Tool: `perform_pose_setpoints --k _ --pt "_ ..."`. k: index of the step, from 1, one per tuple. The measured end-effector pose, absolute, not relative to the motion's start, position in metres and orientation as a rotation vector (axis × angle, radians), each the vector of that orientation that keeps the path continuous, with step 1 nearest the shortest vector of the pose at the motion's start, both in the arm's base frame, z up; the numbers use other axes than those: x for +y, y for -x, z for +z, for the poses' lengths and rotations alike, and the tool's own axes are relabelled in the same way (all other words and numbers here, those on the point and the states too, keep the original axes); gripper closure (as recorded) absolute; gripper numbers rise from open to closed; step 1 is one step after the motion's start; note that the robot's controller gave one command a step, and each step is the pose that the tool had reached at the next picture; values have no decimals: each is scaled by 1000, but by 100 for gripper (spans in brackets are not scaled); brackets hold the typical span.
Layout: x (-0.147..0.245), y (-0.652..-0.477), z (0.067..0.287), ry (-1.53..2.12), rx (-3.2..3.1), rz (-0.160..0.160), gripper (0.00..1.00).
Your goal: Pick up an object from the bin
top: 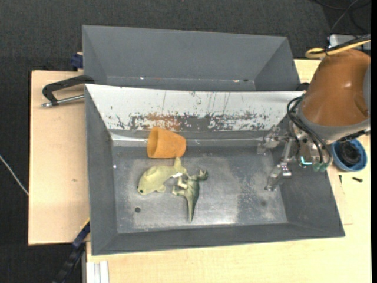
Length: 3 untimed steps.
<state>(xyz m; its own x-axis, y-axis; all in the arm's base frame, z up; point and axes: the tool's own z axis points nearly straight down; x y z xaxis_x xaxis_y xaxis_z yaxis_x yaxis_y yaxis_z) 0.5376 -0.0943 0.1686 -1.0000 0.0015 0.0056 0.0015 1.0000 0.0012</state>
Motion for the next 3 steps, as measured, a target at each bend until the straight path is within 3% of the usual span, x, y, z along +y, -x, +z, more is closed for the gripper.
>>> perform_pose_setpoints --k 1,2,3 --pt "-23 -495 72 -165 -3131 -6 0" --pt "64 -524 147 -273 -3144 -8 0" --pt "64 -521 72 -736 -3064 -1 0"
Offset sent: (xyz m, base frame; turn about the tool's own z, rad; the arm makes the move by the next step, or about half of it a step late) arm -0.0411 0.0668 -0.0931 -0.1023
